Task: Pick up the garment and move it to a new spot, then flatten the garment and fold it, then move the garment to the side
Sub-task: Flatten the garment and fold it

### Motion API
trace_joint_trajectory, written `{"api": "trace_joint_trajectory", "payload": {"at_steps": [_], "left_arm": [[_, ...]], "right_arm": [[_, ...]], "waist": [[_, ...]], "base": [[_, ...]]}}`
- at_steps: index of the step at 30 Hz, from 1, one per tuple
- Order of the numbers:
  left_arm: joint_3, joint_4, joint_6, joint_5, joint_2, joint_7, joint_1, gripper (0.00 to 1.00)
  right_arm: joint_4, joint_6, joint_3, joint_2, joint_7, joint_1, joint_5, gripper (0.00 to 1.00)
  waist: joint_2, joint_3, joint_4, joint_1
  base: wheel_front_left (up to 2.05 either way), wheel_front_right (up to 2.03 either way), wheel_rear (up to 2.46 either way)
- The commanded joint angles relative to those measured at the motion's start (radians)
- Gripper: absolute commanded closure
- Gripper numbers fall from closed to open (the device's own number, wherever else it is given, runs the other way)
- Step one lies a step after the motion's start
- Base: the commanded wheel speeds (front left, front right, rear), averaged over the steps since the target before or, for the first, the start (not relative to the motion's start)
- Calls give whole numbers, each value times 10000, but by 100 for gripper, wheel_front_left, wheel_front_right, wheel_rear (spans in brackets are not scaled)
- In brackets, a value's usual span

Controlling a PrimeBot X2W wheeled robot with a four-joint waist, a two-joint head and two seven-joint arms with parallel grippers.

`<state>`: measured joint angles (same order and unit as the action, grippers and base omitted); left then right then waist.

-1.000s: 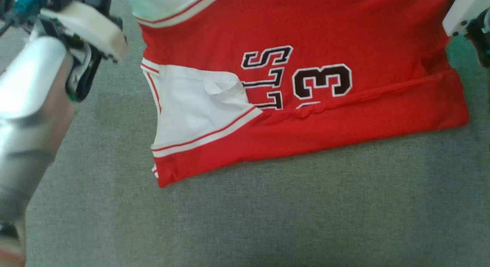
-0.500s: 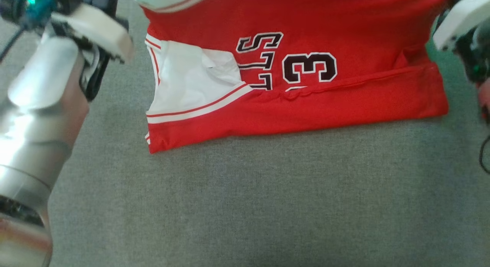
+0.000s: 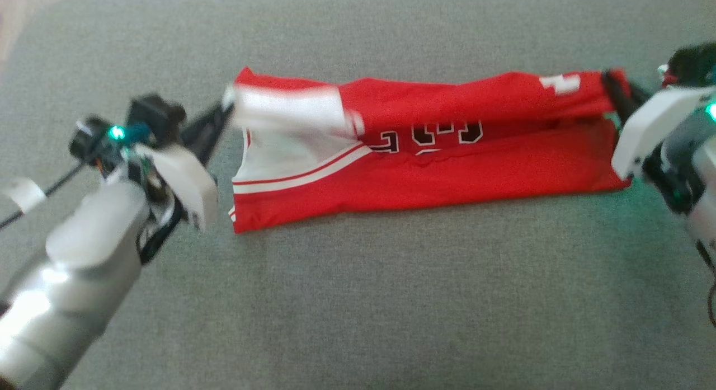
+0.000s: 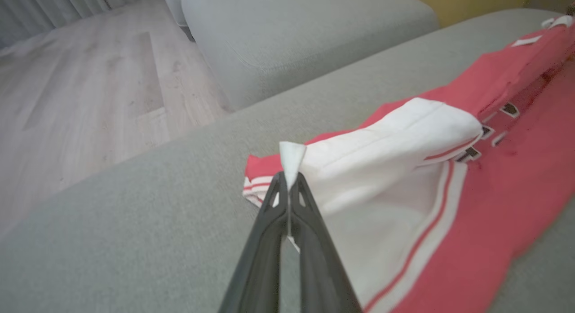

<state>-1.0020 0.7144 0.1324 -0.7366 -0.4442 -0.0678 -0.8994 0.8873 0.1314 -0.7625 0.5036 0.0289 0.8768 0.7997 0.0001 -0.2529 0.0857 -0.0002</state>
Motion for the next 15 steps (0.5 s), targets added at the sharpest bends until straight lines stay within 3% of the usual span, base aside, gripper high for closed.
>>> {"api": "trace_joint_trajectory", "payload": {"at_steps": [1,15], "left_arm": [[146,-632,-21,-220,-670,316,-101,100],[-595,-3500,-281,-1007,-1965,2653,1360,100]], "right_arm": [[-426,-7,-266,439,213,-305,200,100],[-1382,-7,-1828,1458,1541,-1012,667,100]], "waist": [[-1,209,16,2],[-1,574,-186,2]], "base": [[0,0,0],[0,0,0]]}}
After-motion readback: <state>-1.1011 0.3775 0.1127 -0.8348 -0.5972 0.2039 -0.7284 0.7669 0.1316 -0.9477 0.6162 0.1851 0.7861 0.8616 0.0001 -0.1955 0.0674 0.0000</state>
